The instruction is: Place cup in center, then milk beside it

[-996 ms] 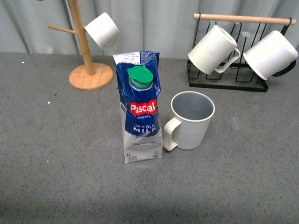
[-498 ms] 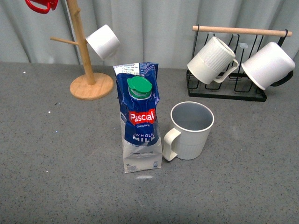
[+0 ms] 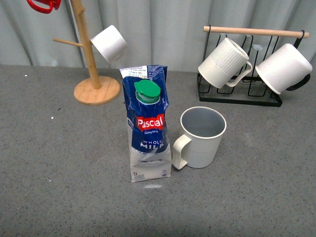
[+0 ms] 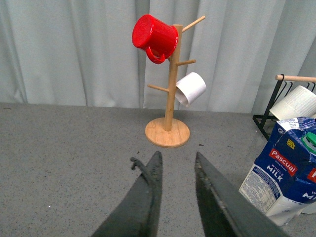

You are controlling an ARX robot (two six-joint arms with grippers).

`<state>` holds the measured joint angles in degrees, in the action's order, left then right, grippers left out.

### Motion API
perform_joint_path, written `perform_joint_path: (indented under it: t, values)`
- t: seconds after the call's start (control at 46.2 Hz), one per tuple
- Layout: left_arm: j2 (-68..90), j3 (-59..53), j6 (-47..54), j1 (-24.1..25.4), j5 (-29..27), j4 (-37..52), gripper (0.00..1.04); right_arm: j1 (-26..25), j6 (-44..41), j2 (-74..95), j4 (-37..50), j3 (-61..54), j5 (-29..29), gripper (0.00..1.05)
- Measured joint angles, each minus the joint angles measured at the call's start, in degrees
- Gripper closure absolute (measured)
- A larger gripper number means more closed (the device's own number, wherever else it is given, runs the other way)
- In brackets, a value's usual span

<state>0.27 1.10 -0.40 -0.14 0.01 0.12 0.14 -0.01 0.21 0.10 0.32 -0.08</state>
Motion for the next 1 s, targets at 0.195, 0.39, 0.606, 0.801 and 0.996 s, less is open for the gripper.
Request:
perform_joint_path:
  t: [0.195, 0.39, 0.606, 0.801, 0.996]
  values:
    - [-0.04, 0.0, 0.0, 0.0, 0.0, 0.0, 0.48, 0.0, 0.0, 0.0, 0.0, 0.0, 0.0, 0.09]
    - [-0.04, 0.0, 0.0, 0.0, 0.0, 0.0, 0.09, 0.0, 0.0, 0.0, 0.0, 0.0, 0.0, 0.09]
    - [-0.02, 0.0, 0.13, 0.0, 0.0, 0.0, 0.06, 0.0, 0.02, 0.0, 0.0, 0.0, 0.0, 0.09]
    - [-0.04, 0.0, 0.13, 0.0, 0.0, 0.0, 0.06, 0.0, 0.02, 0.0, 0.0, 0.0, 0.0, 0.09]
    - [-0.02, 0.0, 0.13, 0.0, 0.0, 0.0, 0.06, 0.0, 0.0, 0.0, 0.0, 0.0, 0.0, 0.09]
